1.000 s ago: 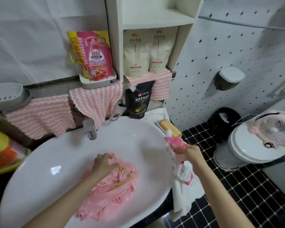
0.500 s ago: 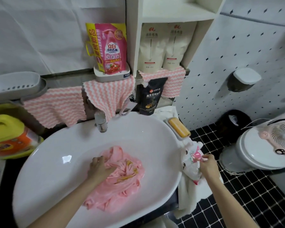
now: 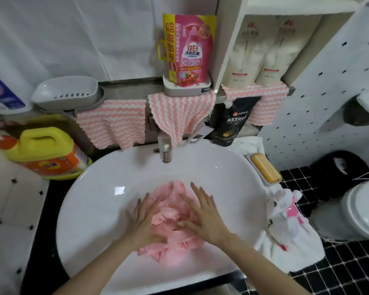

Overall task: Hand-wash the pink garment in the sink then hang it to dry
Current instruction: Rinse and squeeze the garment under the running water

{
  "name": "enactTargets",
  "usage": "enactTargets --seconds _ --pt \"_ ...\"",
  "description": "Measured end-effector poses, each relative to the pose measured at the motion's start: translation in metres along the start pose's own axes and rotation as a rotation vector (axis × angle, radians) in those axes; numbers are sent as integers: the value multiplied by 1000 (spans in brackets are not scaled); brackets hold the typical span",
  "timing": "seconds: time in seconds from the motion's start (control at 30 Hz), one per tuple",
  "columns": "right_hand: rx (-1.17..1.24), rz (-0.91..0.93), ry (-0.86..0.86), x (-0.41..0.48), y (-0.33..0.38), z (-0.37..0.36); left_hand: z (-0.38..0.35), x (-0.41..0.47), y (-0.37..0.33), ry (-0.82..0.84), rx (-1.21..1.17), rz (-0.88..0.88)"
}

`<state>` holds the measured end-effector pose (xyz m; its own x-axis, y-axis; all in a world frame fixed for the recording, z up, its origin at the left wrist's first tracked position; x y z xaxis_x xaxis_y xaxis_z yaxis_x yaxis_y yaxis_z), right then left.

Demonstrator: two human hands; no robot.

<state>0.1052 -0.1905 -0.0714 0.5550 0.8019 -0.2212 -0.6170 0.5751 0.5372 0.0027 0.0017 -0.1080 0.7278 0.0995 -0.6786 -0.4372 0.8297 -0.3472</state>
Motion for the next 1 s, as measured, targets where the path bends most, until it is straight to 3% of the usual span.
enactTargets --seconds 0.07,0.13,0.3,0.4,0.5,0.67,0.73,0.87,0.93,1.0 --pt "-155 31 154 34 -4 -27 -14 8 -3 43 93 -87" --pt "-260 49 222 62 -7 -42 -30 25 7 -16 64 -79" --pt "-286 -63 370 90 -28 -84 -49 56 20 -202 130 -41" --pt "-338 -126 289 90 -32 -92 -55 67 20 -348 162 -122" --pt "-270 -144 362 91 -34 -95 -60 79 21 -329 91 -162" --pt "-378 -197 197 93 -33 -96 -55 85 10 -650 -55 -299" --pt "-343 -161 237 95 -30 -97 -52 82 3 -641 17 -321" --pt "-69 4 328 96 -38 -72 -18 62 18 -365 -28 -345" --pt "134 17 536 87 -39 -51 -4 48 25 -247 -14 -332" --pt "-157 65 701 72 -38 -41 -10 36 23 -187 112 -297"
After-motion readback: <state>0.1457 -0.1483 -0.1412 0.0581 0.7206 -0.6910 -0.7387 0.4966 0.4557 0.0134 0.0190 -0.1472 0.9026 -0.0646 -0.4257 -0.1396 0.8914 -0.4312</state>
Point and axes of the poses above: each hand's wrist, its own x-axis towards the middle knuckle, its own z-axis out of the back of the hand, y = z × x, the point moved 3 cm from there along x, towards the middle knuckle, and after that the axes turned 9 degrees about y, right-handed, at the moved point
